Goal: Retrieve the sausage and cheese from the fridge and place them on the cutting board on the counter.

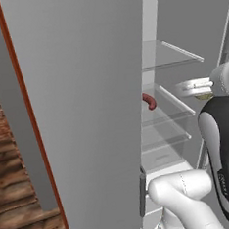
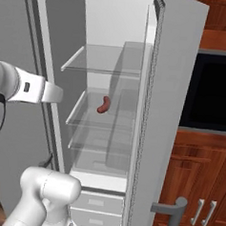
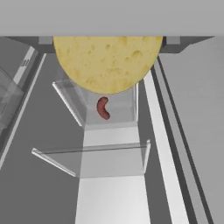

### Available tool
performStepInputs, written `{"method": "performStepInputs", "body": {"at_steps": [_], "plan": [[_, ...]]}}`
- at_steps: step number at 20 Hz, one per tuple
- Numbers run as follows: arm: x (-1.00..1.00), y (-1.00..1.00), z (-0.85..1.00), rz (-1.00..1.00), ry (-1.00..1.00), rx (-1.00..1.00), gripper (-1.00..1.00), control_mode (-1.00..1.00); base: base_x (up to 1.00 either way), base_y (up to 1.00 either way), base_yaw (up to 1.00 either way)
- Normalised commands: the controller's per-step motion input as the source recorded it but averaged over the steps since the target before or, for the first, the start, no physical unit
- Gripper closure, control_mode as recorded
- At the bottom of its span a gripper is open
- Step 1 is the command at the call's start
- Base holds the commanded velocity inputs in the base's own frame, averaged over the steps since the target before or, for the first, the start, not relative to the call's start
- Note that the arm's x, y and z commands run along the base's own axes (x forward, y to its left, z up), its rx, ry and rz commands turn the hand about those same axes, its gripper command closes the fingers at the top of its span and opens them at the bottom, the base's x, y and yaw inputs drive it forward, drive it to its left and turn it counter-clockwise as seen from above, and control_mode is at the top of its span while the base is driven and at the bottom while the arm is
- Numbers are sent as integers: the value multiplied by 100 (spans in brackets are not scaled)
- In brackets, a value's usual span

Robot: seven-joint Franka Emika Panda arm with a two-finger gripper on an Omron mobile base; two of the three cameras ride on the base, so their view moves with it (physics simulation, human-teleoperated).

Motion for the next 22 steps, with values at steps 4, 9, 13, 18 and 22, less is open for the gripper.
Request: {"method": "performStepInputs", "body": {"at_steps": [4, 9, 13, 18, 22], "plan": [[0, 0, 0, 0, 0, 0, 100, 100, -89, 18, 22], [0, 0, 0, 0, 0, 0, 100, 100, -100, 40, 45], [0, 0, 0, 0, 0, 0, 100, 100, -85, 73, 79], [0, 0, 0, 0, 0, 0, 100, 100, -44, 64, 96], [0, 0, 0, 0, 0, 0, 100, 100, -43, 59, 98]]}}
